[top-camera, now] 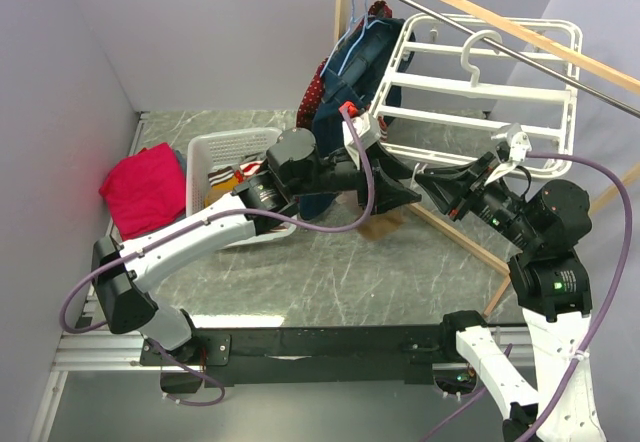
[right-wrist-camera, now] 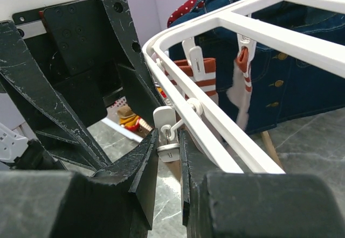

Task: Clip the socks to the hanger
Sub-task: Open the clamp at the hanger.

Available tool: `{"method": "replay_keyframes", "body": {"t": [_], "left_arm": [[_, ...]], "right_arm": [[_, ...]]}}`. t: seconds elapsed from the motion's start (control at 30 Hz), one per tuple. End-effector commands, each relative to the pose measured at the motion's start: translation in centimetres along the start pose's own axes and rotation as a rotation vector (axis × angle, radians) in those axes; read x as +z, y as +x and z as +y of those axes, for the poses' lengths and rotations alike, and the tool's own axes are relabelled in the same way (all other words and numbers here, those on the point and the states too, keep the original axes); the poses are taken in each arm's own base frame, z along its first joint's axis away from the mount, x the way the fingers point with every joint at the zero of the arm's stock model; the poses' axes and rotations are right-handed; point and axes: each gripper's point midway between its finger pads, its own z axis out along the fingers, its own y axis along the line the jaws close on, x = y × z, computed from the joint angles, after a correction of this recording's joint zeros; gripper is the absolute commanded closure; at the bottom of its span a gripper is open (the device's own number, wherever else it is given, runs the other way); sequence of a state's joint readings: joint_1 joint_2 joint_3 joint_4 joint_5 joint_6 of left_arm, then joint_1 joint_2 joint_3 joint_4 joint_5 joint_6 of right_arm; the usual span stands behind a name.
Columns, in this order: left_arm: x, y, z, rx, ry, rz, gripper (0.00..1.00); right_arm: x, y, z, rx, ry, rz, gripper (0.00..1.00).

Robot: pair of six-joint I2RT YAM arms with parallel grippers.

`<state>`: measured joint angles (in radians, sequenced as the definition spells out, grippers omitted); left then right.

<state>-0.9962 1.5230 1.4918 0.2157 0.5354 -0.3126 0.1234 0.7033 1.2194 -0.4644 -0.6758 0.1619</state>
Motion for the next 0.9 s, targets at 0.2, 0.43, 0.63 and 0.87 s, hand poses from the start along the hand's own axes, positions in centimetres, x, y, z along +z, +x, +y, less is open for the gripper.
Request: {"method": "replay_keyframes", "body": {"t": [0.2,0.43,0.63,0.87], "left_arm": [[0.9,-0.4,1.7,0.004,-0.065,0.0,0.38],[1.2,0.9,3.4,0.0,-0.131,0.052,0.3],[0.9,0.6,2.1,0.017,-0.057,0.031,0.42],[0.4,-0.4,0.8,0.026,0.003,-0.011,0.6]], "right_arm": [[-0.8,-0.4,3.6,0.028,-0.164,0.014,0.97],[-1.0,-0.9,3.7,0.022,-0.155,0.004,0.97],[-1.0,-0.9,3.8,0.022,-0.163,0.003,0.97],[-1.0,-0.5,3.7,0.025,-0.158,0.011,0.96]]}}
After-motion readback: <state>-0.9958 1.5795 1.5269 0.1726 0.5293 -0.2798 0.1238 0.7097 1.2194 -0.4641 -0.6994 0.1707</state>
